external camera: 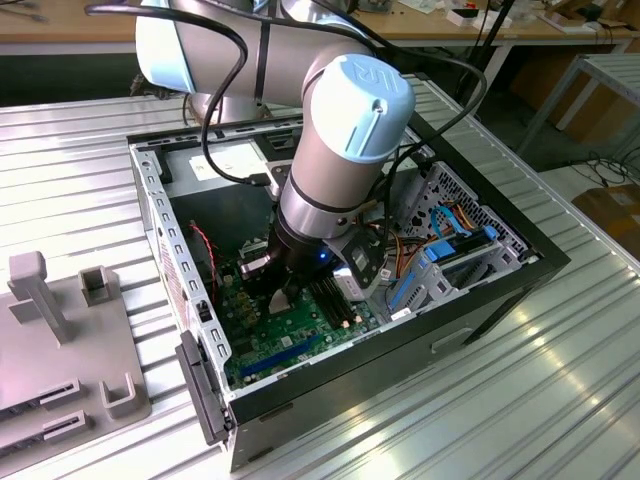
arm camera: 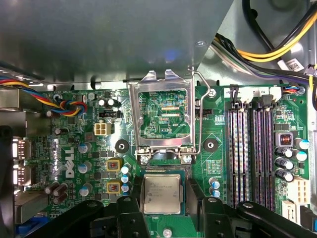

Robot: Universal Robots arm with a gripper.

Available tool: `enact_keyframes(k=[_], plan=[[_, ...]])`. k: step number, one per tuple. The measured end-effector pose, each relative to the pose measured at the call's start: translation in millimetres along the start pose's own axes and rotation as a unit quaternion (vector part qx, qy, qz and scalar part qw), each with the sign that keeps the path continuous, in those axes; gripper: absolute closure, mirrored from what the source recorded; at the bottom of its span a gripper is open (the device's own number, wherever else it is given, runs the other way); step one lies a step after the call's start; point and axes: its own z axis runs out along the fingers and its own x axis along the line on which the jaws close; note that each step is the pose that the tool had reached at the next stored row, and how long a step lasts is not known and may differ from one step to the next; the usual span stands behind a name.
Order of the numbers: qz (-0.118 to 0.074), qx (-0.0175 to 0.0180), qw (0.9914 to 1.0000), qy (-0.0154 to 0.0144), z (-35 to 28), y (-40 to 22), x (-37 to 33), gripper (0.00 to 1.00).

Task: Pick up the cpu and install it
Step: 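Place the cpu into insertion slot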

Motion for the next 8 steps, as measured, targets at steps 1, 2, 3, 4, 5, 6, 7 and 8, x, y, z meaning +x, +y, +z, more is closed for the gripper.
enact_keyframes(k=[1,2,3,4,5,6,7,8], plan=[[0.000,0.0000,1.00000,0.0000,0.1,0.0,-0.1,0.52],[0.000,0.0000,1.00000,0.0000,0.1,0.0,-0.1,0.52],[0.000,0.0000,1.00000,0.0000,0.1,0.0,-0.1,0.52],[0.000,0.0000,1.00000,0.0000,0.1,0.0,-0.1,0.52],[0.000,-0.0001,1.00000,0.0000,0.1,0.0,-0.1,0.52],[0.000,-0.0001,1.00000,0.0000,0.1,0.0,-0.2,0.52],[0.000,-0.0001,1.00000,0.0000,0.1,0.0,-0.2,0.52],[0.000,0.0000,1.00000,0.0000,0.1,0.0,-0.3,0.52]])
